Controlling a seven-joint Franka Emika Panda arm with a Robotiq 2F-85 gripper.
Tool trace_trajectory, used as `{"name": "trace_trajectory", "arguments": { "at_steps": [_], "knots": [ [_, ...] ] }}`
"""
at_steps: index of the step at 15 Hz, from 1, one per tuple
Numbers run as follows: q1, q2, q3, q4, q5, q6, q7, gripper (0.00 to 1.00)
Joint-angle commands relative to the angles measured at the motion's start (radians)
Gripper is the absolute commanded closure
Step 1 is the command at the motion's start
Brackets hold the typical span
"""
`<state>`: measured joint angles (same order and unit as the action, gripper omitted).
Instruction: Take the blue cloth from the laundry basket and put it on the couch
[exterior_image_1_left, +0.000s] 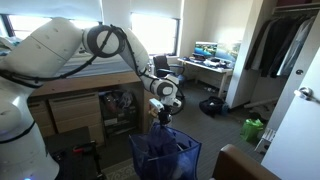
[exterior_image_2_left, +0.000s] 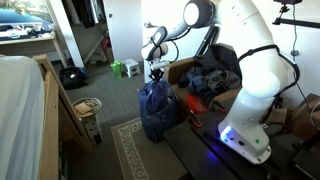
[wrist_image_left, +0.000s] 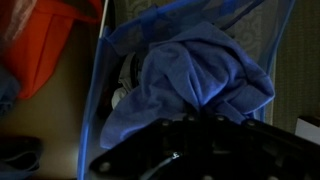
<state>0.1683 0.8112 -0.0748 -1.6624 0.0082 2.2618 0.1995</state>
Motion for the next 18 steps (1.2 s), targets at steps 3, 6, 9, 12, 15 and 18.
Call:
{"name": "trace_trajectory", "arguments": {
  "at_steps": [3, 6, 9, 12, 15, 18],
  "knots": [
    [-0.016, -0.011, 0.021, -0.011, -0.018, 0.002, 0.010, 0.91],
    [-0.019, 0.008, 0.021, -0.003, -0.017, 0.002, 0.009, 0.91],
    [-0.022, 0.022, 0.024, 0.012, -0.017, -0.003, 0.003, 0.98],
    [-0.014, -0.011, 0.026, -0.024, -0.016, 0.020, 0.014, 0.98],
    [0.010, -0.061, 0.031, -0.115, -0.018, 0.114, 0.035, 0.98],
    [0.032, -0.126, 0.026, -0.216, -0.023, 0.224, 0.056, 0.98]
  ]
}}
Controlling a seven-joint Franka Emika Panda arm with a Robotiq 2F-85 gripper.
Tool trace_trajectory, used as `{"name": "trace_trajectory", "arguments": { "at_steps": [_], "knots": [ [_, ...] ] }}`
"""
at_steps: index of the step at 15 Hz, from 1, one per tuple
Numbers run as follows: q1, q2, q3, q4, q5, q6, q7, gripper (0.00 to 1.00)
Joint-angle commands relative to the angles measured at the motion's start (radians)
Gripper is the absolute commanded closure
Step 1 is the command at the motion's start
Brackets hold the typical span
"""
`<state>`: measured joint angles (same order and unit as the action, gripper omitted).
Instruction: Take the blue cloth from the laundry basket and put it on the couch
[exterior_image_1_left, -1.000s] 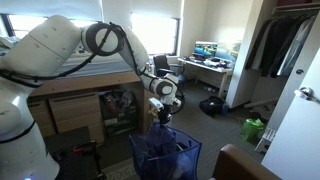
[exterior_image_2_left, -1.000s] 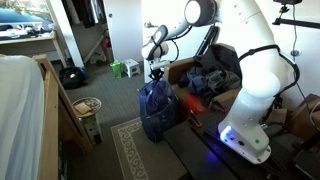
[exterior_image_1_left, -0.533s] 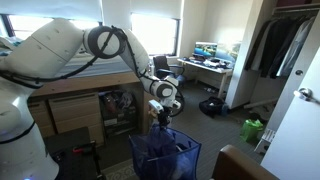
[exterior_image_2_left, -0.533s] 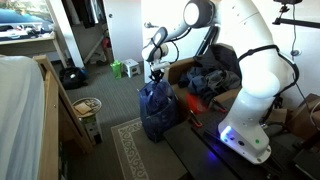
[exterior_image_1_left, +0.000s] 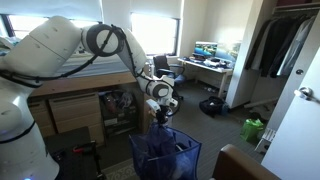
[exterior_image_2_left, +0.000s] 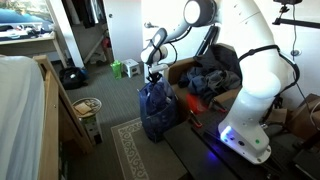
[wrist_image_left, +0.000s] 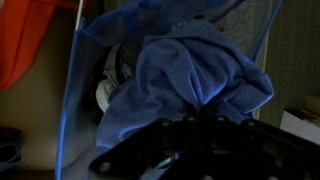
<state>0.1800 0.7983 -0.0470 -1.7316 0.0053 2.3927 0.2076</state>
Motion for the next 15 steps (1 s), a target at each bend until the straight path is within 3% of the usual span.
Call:
{"name": "trace_trajectory", "arguments": {
  "at_steps": [1, 6, 15],
  "knots": [
    [0.028, -0.145, -0.007, -0.191, -0.021, 0.130, 0.058, 0.98],
    [0.048, -0.291, -0.039, -0.366, -0.032, 0.265, 0.112, 0.98],
    [0.039, -0.528, -0.128, -0.532, -0.139, 0.311, 0.221, 0.98]
  ]
}}
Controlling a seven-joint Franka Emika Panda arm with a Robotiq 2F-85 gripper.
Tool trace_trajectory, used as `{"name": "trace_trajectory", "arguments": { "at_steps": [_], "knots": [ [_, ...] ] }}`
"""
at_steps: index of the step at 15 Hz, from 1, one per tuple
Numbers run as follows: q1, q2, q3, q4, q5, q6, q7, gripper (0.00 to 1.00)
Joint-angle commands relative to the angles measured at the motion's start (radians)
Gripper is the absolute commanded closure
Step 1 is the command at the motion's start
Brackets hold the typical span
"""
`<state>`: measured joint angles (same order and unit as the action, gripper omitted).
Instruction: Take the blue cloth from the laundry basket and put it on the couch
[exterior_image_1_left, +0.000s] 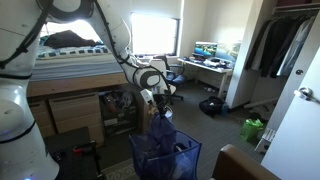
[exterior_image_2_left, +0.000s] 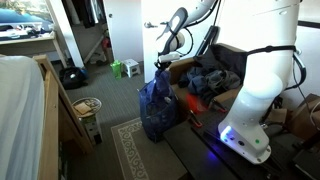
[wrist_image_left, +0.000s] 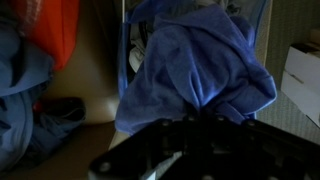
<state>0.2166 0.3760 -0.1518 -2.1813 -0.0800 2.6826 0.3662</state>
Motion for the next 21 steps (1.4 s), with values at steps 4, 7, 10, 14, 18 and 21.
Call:
{"name": "trace_trajectory", "arguments": {
  "at_steps": [4, 7, 10, 14, 18, 21],
  "knots": [
    [-0.037, -0.201, -0.015, -0.129, -0.074, 0.007, 0.060, 0.98],
    [-0.060, -0.273, -0.011, -0.167, -0.110, -0.016, 0.068, 0.98],
    [-0.091, -0.351, -0.008, -0.215, -0.166, -0.020, 0.103, 0.98],
    [-0.154, -0.456, 0.018, -0.294, -0.207, -0.008, 0.152, 0.98],
    [-0.238, -0.563, 0.057, -0.388, -0.225, 0.047, 0.182, 0.98],
    [-0.275, -0.522, 0.093, -0.355, -0.190, 0.029, 0.130, 0.91]
  ]
}}
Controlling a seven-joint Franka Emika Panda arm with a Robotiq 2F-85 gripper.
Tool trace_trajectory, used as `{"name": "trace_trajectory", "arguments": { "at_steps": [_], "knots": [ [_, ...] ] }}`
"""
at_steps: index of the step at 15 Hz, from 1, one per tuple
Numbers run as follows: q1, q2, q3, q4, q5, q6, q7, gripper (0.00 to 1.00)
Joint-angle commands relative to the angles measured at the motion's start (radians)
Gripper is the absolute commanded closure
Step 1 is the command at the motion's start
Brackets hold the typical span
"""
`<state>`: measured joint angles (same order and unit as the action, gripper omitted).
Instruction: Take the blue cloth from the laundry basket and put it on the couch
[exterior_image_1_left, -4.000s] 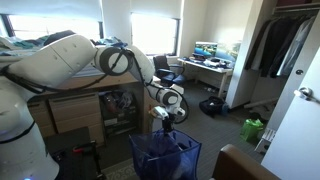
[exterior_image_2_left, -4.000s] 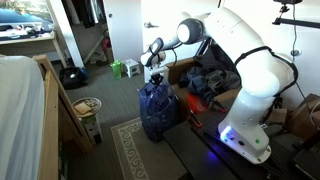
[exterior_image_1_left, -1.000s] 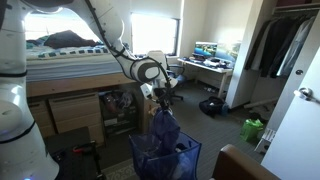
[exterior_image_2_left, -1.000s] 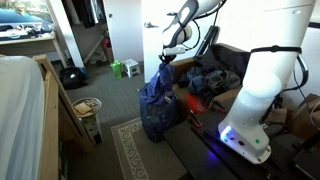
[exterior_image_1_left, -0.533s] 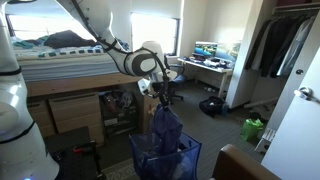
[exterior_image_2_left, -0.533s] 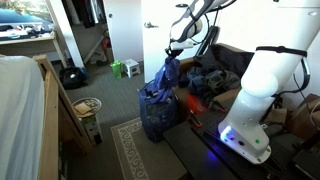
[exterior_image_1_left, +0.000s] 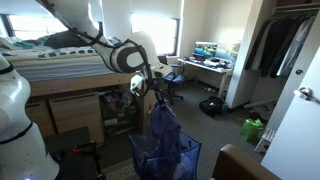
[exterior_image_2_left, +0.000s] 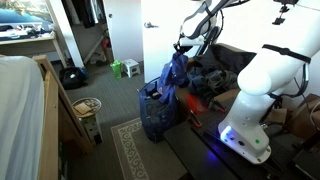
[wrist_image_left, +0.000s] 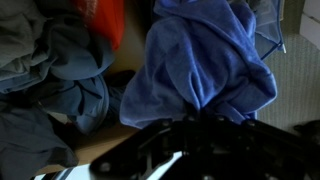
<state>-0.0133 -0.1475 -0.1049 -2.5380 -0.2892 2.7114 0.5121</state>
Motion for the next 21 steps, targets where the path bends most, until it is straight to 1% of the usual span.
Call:
{"name": "trace_trajectory", "arguments": {
  "at_steps": [1, 7, 8, 10, 12, 15, 17, 21],
  "knots": [
    [-0.053, -0.010, 0.051, -0.010, 0.014, 0.002, -0.012, 0.91],
    [-0.055, -0.017, 0.058, -0.019, 0.014, 0.006, -0.012, 0.91],
    [-0.055, -0.017, 0.058, -0.019, 0.014, 0.007, -0.012, 0.98],
    [-0.081, -0.054, 0.079, -0.026, -0.027, 0.001, 0.028, 0.98],
    [-0.102, -0.129, 0.097, -0.051, -0.026, -0.009, 0.042, 0.98],
    [-0.152, -0.255, 0.128, -0.071, -0.022, -0.002, 0.052, 0.98],
    [-0.195, -0.319, 0.146, -0.056, -0.001, -0.004, 0.065, 0.98],
    [-0.293, -0.410, 0.146, -0.019, 0.045, -0.007, 0.064, 0.98]
  ]
}}
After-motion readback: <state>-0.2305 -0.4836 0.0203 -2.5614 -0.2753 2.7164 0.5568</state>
